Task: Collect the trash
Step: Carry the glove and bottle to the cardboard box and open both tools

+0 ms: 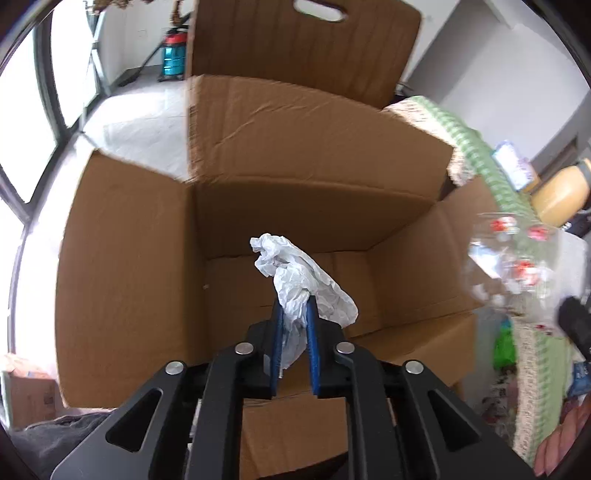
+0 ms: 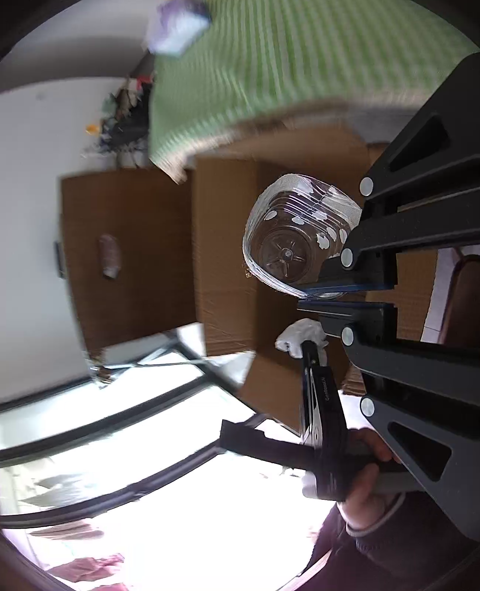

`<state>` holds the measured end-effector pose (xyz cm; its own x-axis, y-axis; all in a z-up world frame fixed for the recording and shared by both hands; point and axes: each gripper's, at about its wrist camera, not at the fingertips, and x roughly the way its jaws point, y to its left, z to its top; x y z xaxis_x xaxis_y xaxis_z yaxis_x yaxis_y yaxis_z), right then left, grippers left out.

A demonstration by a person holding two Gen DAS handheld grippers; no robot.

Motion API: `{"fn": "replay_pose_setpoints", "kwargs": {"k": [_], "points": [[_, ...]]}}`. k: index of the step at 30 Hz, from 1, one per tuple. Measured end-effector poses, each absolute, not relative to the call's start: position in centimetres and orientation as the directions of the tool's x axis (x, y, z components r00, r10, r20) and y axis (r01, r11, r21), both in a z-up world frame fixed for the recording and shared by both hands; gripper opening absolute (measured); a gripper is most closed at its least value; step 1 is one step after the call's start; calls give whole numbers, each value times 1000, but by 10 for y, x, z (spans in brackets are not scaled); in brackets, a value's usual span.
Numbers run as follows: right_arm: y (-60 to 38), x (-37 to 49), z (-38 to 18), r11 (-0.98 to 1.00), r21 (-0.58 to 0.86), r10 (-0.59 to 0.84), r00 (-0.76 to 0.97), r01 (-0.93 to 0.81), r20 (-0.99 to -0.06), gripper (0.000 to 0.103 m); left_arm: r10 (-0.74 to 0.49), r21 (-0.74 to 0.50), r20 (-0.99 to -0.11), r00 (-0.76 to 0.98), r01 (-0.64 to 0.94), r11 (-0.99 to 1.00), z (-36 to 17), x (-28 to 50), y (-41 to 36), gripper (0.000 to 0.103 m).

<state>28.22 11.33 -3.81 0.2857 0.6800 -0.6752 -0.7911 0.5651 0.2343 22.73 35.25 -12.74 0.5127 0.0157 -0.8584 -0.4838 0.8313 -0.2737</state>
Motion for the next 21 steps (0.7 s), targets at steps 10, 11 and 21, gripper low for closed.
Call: {"fn": "replay_pose_setpoints", "kwargs": {"k": [10, 11, 21], "points": [[177, 313, -108, 555, 265, 580, 138, -788, -803, 4, 17, -266, -856, 517, -469, 842, -122, 202, 367, 60], [178, 313, -111, 553, 270, 575, 126, -789, -808, 4, 20, -272, -853, 522, -477, 836, -121, 198, 371, 60], [179, 330, -135, 617, 211, 466, 135, -759, -875, 53, 64, -271, -834, 548, -507, 819, -101, 175, 387, 62]]}}
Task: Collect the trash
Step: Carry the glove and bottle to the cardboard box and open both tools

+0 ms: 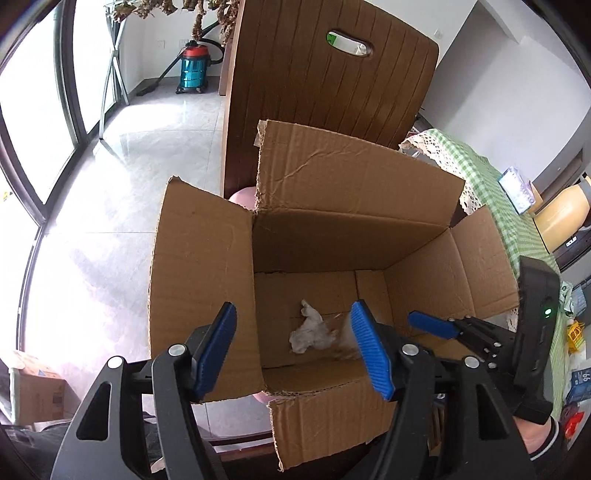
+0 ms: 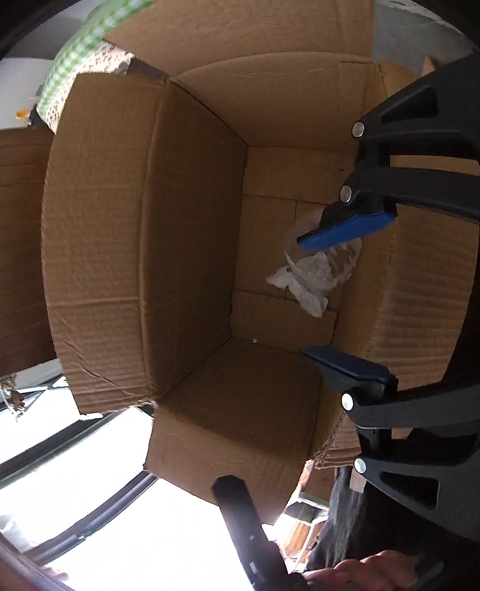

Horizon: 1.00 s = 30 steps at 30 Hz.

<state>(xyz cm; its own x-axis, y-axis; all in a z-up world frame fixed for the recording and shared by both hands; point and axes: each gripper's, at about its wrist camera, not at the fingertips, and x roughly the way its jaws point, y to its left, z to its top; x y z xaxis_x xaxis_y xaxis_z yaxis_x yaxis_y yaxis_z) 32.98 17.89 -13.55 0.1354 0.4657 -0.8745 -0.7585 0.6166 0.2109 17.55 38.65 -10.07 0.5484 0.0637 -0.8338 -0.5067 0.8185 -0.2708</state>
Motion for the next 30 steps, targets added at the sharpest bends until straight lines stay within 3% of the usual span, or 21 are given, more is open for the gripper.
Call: {"fn": "replay_pose_setpoints", "kwargs": {"k": [10, 13, 15, 20, 26, 30], "points": [[137, 346, -73, 678, 118, 464, 297, -726, -835, 54, 95, -240, -827, 554, -500, 832, -86, 180, 369, 65], [116, 339, -47, 698, 107, 474, 346, -708, -810, 57, 132, -216, -811, 569, -502, 837, -74, 177, 361, 67], [108, 333, -35, 707, 92, 476, 375, -701, -796, 61, 165, -194, -794, 585, -501, 843, -63, 176, 353, 76], [82, 317, -2, 723, 34, 479, 465, -690, -745, 68, 170, -194, -760, 627, -470, 861, -38, 168, 331, 76], [49, 282, 31, 729, -9, 544, 588, -684, -598, 80, 249, -145, -666, 704, -449, 882, 6, 147, 298, 81], [26, 258, 44, 749, -21, 574, 665, -662, -478, 85, 302, -119, -556, 774, -433, 893, 32, 130, 273, 91]]}}
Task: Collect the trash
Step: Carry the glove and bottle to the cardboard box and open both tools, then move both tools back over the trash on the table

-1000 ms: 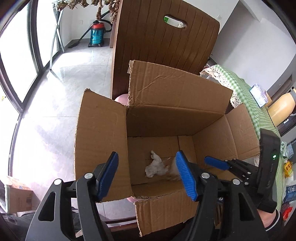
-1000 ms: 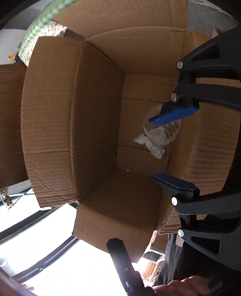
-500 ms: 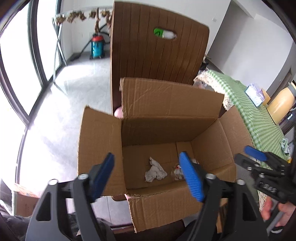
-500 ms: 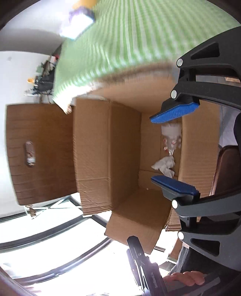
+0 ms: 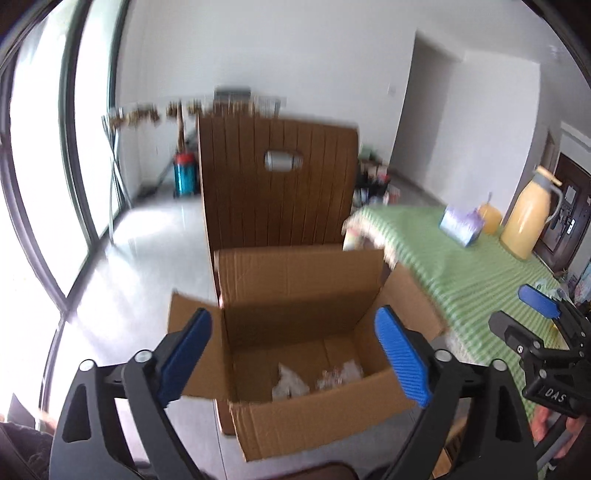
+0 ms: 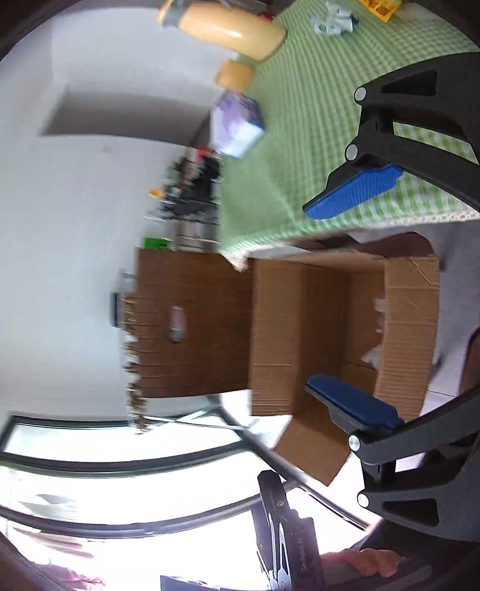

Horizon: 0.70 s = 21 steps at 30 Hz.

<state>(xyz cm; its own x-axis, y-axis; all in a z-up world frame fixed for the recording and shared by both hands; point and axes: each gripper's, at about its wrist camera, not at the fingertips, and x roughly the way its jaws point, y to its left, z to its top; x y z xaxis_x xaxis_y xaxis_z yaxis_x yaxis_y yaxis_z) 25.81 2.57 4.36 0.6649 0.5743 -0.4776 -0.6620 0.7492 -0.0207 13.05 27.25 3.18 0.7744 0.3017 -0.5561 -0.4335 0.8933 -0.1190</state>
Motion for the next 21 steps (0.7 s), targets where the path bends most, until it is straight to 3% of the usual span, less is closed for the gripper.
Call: {"fn": "replay_pose_setpoints", "kwargs": {"k": [3, 8, 21], "points": [[3, 243, 51, 792, -38, 551, 740, -609, -385, 86, 337, -67, -454, 825, -409, 910, 45, 121, 247, 96], [-42, 222, 60, 840, -38, 506, 807, -541, -303, 88, 286, -21, -439, 852, -328, 945, 49, 127, 210, 96], [-195, 183, 46, 980, -11, 179, 910, -197, -373, 88, 71, -10, -466, 882, -85, 996, 41, 154, 98, 96]]}}
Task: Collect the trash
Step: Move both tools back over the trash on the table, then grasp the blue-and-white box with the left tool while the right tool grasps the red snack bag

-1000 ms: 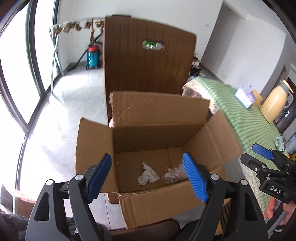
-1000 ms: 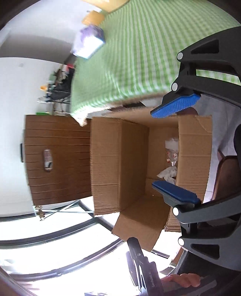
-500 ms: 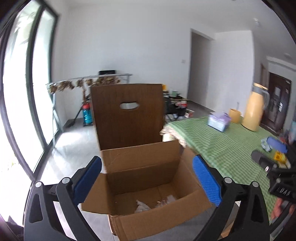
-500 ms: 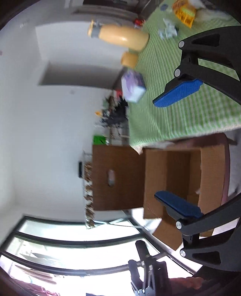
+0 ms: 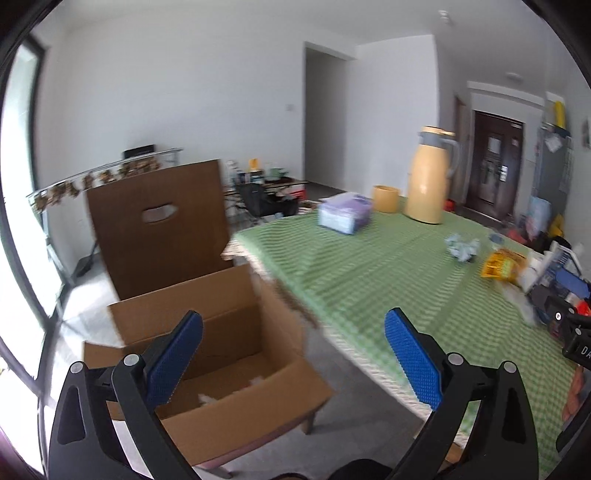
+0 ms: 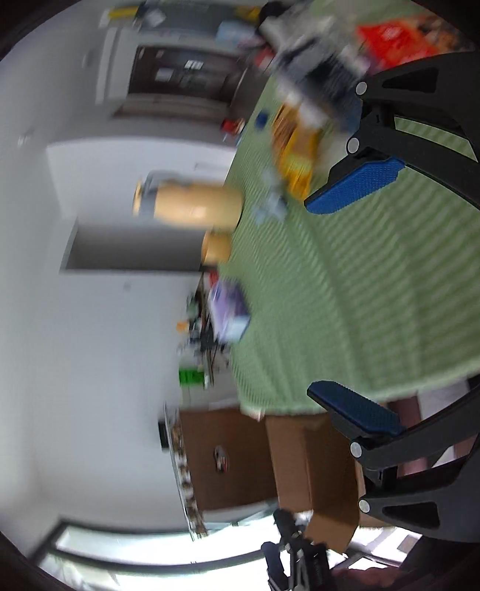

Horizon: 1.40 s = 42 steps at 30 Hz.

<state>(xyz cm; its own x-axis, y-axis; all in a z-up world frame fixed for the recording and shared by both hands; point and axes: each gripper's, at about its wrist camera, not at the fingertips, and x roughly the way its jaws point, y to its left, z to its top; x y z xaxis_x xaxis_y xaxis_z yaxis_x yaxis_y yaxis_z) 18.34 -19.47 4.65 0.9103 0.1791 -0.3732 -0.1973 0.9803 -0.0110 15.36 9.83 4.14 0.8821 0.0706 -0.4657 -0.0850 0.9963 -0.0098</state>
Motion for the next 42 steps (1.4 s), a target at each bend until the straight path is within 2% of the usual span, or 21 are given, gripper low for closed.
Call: {"fn": "replay_pose_setpoints", "kwargs": {"k": [7, 11, 16, 19, 26, 28, 30, 33, 35, 38, 42], "points": [[-303, 140, 31, 998, 18, -42, 904, 55, -426, 88, -61, -15, -488, 871, 61, 998, 31, 170, 30, 96], [-353, 113, 24, 979, -29, -193, 874, 201, -445, 88, -155, -16, -505, 849, 170, 985, 24, 178, -17, 96], [-415, 89, 7, 936, -38, -316, 790, 349, -526, 88, -249, 17, -522, 816, 302, 953, 19, 183, -78, 96], [-447, 86, -5, 923, 9, -303, 745, 384, -594, 88, -287, 40, -529, 799, 361, 932, 16, 181, -107, 96], [-465, 103, -32, 948, 132, -119, 709, 289, -695, 88, -309, 75, -545, 779, 413, 908, 15, 184, -143, 96], [-466, 104, -36, 950, 179, -63, 716, 257, -695, 61, -315, 82, -551, 773, 426, 901, 14, 188, -156, 96], [-471, 105, -42, 944, 218, -25, 712, 248, -702, 30, -323, 88, -564, 760, 444, 892, 13, 189, -164, 96], [-483, 94, -35, 928, 288, 4, 765, 238, -644, 11, -325, 112, -581, 746, 468, 877, 11, 196, -184, 96], [-492, 86, -33, 909, 327, -1, 788, 257, -616, 7, -340, 121, -581, 739, 492, 862, 12, 200, -197, 96], [-500, 77, -30, 890, 348, -43, 812, 296, -582, 7, -377, 138, -575, 726, 540, 831, 11, 210, -227, 96], [-505, 61, -21, 886, 348, -84, 844, 306, -530, 6, -353, 226, -589, 727, 567, 792, -3, 227, -274, 96]]}}
